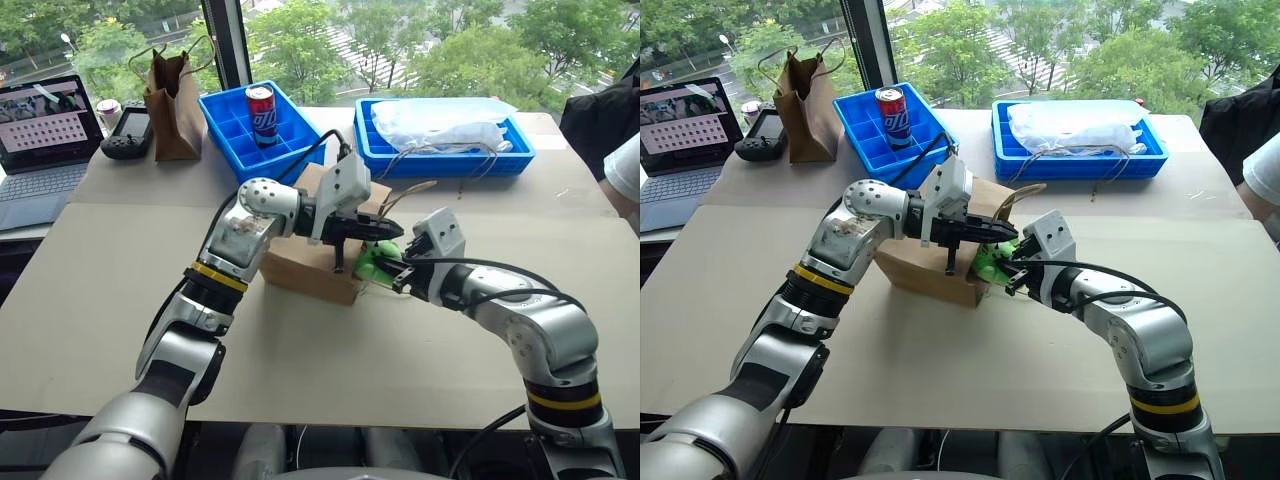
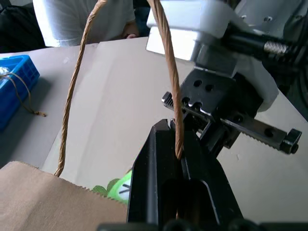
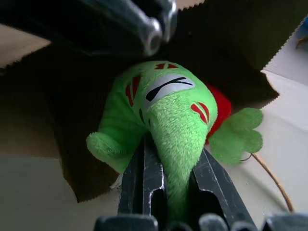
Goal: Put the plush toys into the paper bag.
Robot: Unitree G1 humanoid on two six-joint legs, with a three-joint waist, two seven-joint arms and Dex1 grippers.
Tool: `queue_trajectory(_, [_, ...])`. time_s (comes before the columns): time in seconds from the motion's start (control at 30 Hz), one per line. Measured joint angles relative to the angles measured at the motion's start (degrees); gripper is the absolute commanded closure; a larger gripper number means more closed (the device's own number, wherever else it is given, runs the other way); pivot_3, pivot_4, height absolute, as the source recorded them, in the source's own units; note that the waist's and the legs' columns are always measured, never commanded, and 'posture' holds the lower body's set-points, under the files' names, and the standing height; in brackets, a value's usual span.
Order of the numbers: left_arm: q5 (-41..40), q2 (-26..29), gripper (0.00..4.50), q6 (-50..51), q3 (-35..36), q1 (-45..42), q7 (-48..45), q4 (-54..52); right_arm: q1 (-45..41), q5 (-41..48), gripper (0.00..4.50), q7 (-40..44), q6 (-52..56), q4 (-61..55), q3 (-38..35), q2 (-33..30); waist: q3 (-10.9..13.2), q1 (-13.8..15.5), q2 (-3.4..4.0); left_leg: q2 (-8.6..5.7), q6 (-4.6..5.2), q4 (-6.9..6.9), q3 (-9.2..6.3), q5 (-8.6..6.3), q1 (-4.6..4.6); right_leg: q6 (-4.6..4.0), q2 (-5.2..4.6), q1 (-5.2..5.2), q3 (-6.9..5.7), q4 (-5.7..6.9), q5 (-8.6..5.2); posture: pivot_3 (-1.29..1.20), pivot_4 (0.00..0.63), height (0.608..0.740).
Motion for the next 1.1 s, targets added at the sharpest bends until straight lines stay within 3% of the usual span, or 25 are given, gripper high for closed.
queue_trajectory(0.37, [-0.52, 0.05, 4.50, 2.52, 0.37, 1.31, -0.08, -1.07, -5.03, -2.83, 4.50, 6.59, -23.46, 18.09, 0.99, 11.56, 0.00, -0.70, 0.01, 0.06, -0.04, -0.03, 0.00, 0.02, 0.00, -0.01, 0.05, -0.08, -0.02, 0.09, 0.00, 0.00, 0.150, 0.724])
queue_trajectory(0.4, [-0.51, 0.16, 4.50, 2.83, 0.35, 1.55, 0.02, -1.08, -5.26, -2.88, 3.50, 7.25, -24.92, 19.50, 1.04, 12.40, 0.00, -0.81, 0.01, 0.06, -0.07, -0.04, 0.00, 0.04, 0.00, -0.01, 0.05, -0.09, -0.02, 0.13, 0.00, 0.00, 0.150, 0.724])
queue_trajectory(0.73, [0.06, 0.79, 4.50, 3.57, 0.39, 2.86, 0.84, -0.98, -4.72, -2.64, 0.12, 12.65, -29.07, 27.04, 1.59, 15.09, 0.01, -0.75, 0.02, 0.05, -0.10, -0.04, 0.00, 0.06, -0.01, -0.01, -0.01, -0.13, -0.03, 0.62, 0.00, 0.00, 0.150, 0.724])
queue_trajectory(0.93, [-0.01, 0.07, 4.50, 3.21, 0.36, 2.94, 0.71, -2.27, 2.84, -3.84, 0.05, 11.23, -27.63, 19.58, 0.99, 9.19, 0.01, -0.59, 0.02, 0.05, -0.10, -0.04, 0.00, 0.06, -0.04, -0.01, -0.04, -0.15, -0.03, 0.59, 0.00, 0.00, 0.150, 0.724])
queue_trajectory(1.1, [0.06, -0.04, 4.50, 2.40, 0.03, 3.16, 0.64, -2.82, 11.49, 1.33, 0.05, 9.42, -20.07, 6.23, -7.80, 2.22, 0.01, -0.43, 0.02, 0.05, -0.09, -0.04, -0.01, 0.05, -0.01, -0.01, -0.02, -0.13, 0.00, 0.55, 0.00, 0.00, 0.150, 0.724])
